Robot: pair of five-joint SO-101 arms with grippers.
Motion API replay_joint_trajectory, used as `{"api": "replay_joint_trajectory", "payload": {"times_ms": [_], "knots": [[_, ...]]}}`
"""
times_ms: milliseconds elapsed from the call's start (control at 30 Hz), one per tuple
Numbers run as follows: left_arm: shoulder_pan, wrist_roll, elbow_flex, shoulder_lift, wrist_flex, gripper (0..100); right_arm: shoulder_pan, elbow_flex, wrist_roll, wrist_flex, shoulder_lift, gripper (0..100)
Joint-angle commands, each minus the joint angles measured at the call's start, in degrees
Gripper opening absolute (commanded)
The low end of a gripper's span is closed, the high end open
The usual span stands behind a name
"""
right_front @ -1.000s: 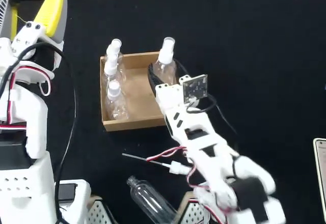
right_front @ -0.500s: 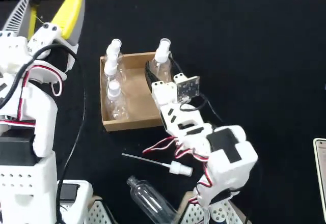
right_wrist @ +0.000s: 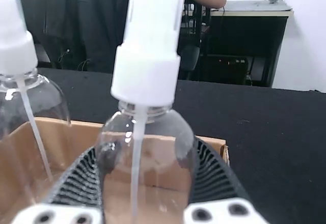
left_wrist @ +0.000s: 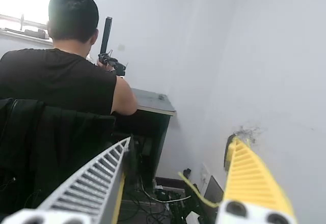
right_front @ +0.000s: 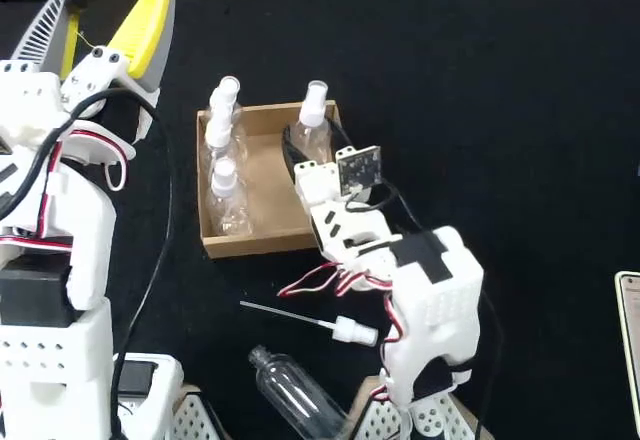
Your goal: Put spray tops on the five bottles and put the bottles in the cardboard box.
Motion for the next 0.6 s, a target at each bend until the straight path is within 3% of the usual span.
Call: {"api": "replay_joint_trajectory", "payload": {"times_ms": [0, 567], "knots": [[0.66, -0.35, -0.75, -0.35, -1.41, 27, -0.88, -2.95, -0.35, -1.76, -0.22, 1.2], [0.57, -0.35, -0.66, -0.35, -1.41, 27, -2.11, -1.45, -0.26, -1.32, -1.36, 1.7]]}}
